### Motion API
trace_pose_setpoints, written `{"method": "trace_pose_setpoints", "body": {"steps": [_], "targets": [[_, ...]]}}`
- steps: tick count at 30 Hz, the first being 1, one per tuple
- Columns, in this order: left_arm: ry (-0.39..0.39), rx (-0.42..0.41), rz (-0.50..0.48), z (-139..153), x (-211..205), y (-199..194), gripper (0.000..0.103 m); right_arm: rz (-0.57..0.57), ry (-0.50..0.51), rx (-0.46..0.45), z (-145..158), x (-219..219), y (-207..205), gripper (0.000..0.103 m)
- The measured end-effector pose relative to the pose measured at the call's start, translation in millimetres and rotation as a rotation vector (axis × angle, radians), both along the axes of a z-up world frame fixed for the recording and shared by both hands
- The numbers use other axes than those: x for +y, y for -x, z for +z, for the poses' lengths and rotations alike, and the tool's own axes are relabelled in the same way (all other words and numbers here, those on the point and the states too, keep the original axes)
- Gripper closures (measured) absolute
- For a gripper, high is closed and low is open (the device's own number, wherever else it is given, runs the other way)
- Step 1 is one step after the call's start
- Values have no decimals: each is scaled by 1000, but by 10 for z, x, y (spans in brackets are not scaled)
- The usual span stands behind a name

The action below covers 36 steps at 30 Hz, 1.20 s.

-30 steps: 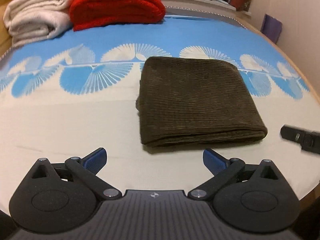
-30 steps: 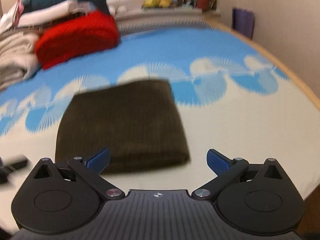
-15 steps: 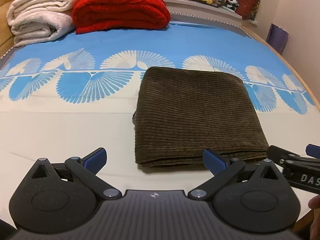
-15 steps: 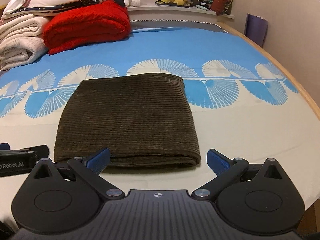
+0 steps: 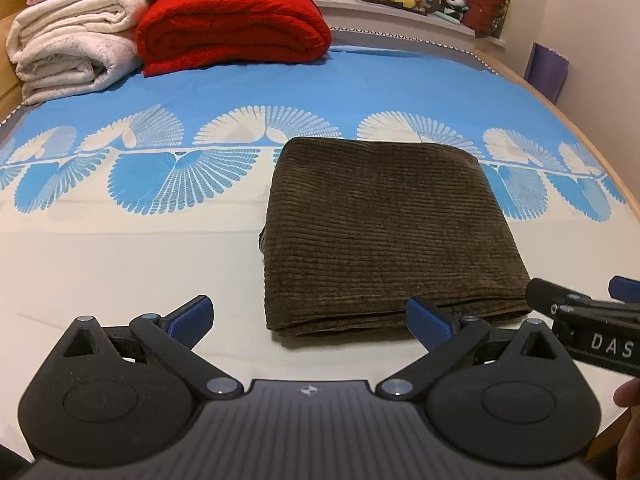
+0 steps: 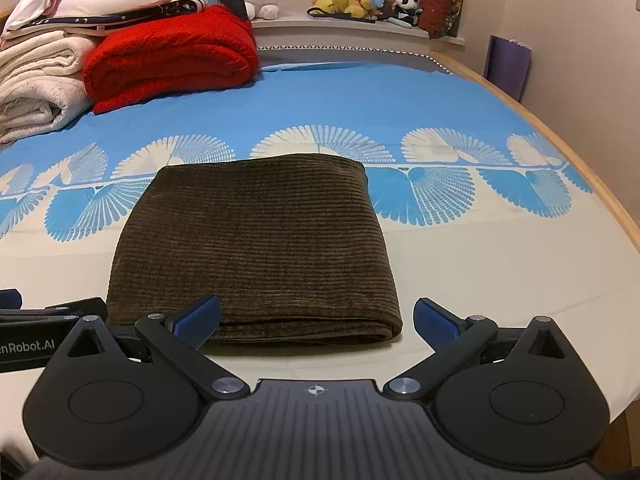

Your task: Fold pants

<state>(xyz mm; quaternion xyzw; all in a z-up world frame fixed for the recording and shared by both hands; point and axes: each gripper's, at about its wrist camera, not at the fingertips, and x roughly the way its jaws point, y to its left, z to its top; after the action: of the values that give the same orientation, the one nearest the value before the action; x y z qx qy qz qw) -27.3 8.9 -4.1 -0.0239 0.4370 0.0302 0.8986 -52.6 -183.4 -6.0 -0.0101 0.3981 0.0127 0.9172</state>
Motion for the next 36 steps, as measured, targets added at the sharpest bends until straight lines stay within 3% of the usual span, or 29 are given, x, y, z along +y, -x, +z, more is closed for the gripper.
{"method": "trace_pose_setpoints", "body": {"steps": [36], "targets": [[-6,50,12,-97,9,-30,1,-12,9,-6,12,7,-5,1]]}}
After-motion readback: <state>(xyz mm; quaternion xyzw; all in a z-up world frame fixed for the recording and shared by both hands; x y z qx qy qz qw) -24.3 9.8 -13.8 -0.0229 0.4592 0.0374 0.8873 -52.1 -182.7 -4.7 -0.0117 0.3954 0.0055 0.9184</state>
